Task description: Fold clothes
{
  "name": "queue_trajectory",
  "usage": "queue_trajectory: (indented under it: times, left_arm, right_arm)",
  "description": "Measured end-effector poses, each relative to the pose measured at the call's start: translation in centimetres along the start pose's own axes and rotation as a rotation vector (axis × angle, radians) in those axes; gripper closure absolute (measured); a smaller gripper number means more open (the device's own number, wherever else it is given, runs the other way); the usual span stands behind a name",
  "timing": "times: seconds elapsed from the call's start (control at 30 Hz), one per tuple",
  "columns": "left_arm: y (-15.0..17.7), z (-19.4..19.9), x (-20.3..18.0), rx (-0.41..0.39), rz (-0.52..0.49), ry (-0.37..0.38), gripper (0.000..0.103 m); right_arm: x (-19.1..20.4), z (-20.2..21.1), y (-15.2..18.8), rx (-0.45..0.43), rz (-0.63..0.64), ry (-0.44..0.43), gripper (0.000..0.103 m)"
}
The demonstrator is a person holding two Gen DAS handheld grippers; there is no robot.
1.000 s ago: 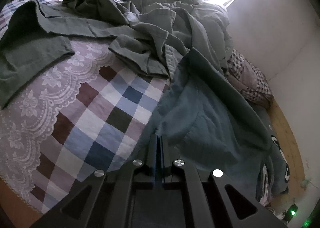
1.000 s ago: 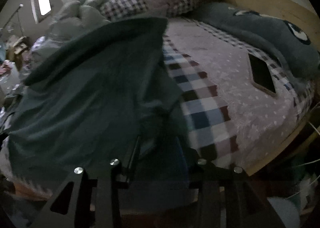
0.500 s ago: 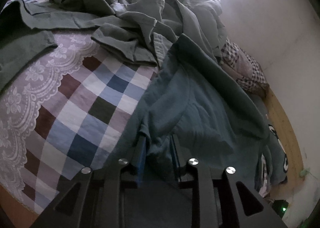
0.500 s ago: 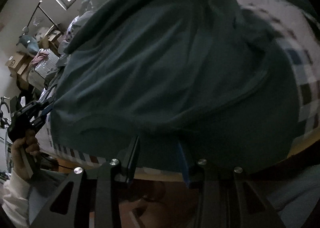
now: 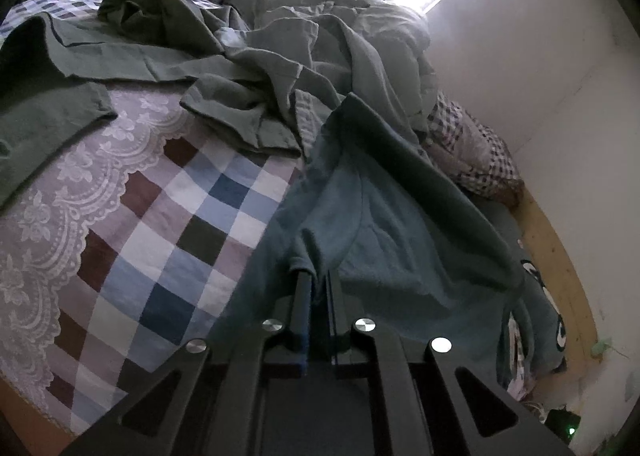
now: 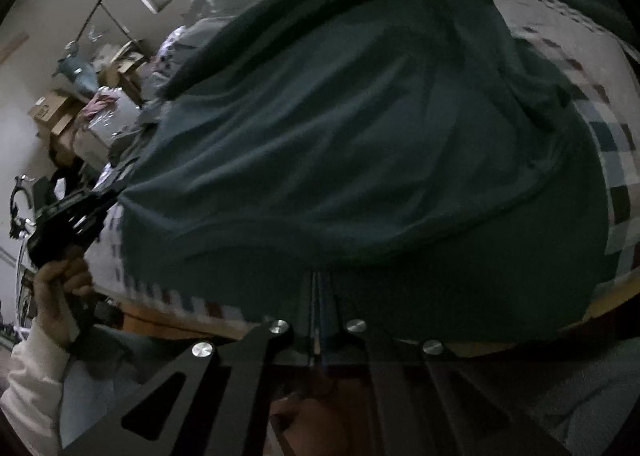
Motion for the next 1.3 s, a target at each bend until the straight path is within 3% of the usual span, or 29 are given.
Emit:
queue_trajectory:
  times: [0.2, 0.33, 0.4, 0.43, 0.47, 0.7, 0.73, 0.77, 0.8, 0.87, 1.13, 1.3]
  left_arm:
    - [0.3, -0.9, 0.1, 0.041, 0.002, -0.029, 0.098]
    - [0.5, -1.4, 0.2, 0.069, 0.003, -0.049, 0.097]
    - [0.5, -1.4, 0.4, 0.071, 0.012, -0.038, 0.097]
    - [0.5, -1.4, 0.4, 0.072, 0.017, -0.033, 0.097]
    - [0.5, -1.4, 0.5, 0.073, 0.021, -0.028, 0.097]
    - [0.8, -1.5, 0.2, 0.09, 0.006, -0.021, 0.096]
    - [0.8, -1.5, 0.2, 0.091, 0.001, -0.024, 0.096]
    - [0.8, -1.3, 0.2, 0.086, 0.001, -0.028, 0.096]
    - [0.8, -1.2, 0.3, 0.081, 0.001, -0.031, 0.096]
    - [0.8, -0.7, 0.4, 0.061, 0.005, -0.027, 0.097]
    - [0.6, 0.9, 0.5, -0.013, 0.011, -0.022, 0.098]
    - [0.4, -0.5, 1.2, 0.051, 0.036, -0.061, 0.098]
  right_arm:
    - [-1.0, -2.1, 0.9, 0.079, -0.036, 0.031, 0.103]
    - [-2.4, -0.9, 0.0, -0.005, -0.112, -0.044, 0.098]
    - [-3.0, -0.2, -0.4, -0.042, -0.142, -0.068, 0.083]
    - [-3.1, -0.3, -0.4, -0.046, -0.155, -0.079, 0.067]
    - [-3.3, -0.5, -0.5, -0.043, -0.172, -0.098, 0.062]
    - [-3.1, -1.8, -1.6, -0.028, -0.201, -0.117, 0.062]
    - [-3.2, -1.7, -1.7, -0.031, -0.203, -0.113, 0.067]
    - [-3.3, -1.6, -1.8, -0.035, -0.205, -0.108, 0.083]
    - [-3.5, -1.5, -1.9, -0.037, -0.206, -0.104, 0.09]
    - [-3.7, -1.5, -1.8, -0.023, -0.201, -0.098, 0.094]
    - [-1.1, 0.5, -0.4, -0.015, -0.11, -0.072, 0.096]
    - [-2.0, -2.0, -0.4, 0.042, -0.131, -0.05, 0.096]
Point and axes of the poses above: each gripper's, at about its wrist camera, not at the fingertips, and z roughly against the way its jaws point, x to its left, y to its underside, the point moved 3 cm from there along -z, roughly the way its jaws point, and after that the axes turned 15 degrees about x, right-handed, at the moved point
